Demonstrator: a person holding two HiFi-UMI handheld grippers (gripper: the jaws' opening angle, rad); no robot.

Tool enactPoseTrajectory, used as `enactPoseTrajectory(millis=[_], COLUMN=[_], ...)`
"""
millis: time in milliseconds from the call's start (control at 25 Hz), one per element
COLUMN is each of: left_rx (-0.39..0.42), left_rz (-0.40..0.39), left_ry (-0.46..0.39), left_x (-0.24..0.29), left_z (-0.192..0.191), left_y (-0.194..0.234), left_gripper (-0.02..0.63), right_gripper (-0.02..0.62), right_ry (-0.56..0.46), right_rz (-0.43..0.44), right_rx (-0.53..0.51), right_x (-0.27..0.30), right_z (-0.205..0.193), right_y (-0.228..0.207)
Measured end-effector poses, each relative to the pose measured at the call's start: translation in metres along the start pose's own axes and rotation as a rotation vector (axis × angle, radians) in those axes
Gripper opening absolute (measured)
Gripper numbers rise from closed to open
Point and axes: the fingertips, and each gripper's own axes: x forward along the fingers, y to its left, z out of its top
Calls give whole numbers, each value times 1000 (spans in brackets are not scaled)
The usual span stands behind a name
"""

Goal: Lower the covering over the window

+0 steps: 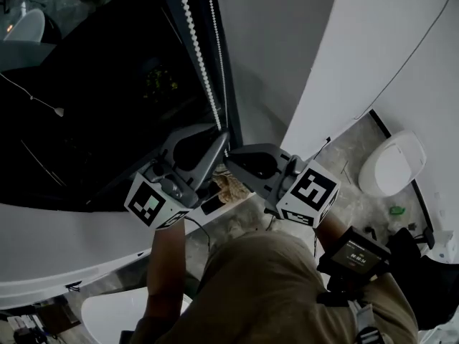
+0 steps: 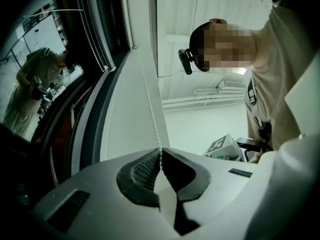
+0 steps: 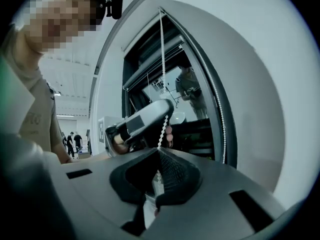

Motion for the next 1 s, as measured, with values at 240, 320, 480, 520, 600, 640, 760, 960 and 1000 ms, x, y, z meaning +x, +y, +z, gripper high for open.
enactPoseTrajectory(millis=[240, 320, 480, 520, 600, 640, 760, 960, 1000], left_rx=[61, 51, -40, -67, -99, -105, -95, -96, -76], left_rz=[41, 44, 23, 19, 13, 10, 6, 49, 46], left_ry=[39, 92, 168, 167, 147, 133, 118, -82, -117], left_x=[-13, -20, -32, -36, -41, -43, -44, -58, -53], left_z=[-21, -45, -97, -107, -116, -115, -108, -54, -38], left_y=[-5, -10, -32, -37, -45, -49, -54, -21, -16], left_gripper=[17, 17, 17, 17, 17, 17, 17, 152, 155], right_gripper=[34, 73, 75, 75, 75, 74, 9, 8, 8], right_ry=[-17, -80, -109, -98, -77, -74, -89, -22, 18], right_rz=[39, 30, -18, -29, -53, -64, -85, -82, -64], right_rx=[-87, -43, -77, -103, -146, -153, -119, -65, -42], right_x=[-18, -27, -23, -18, -9, -6, -6, 3, 8], right_z=[7, 22, 41, 41, 38, 37, 36, 7, -7], right_y=[1, -3, -4, -3, -1, -1, -1, -11, -11])
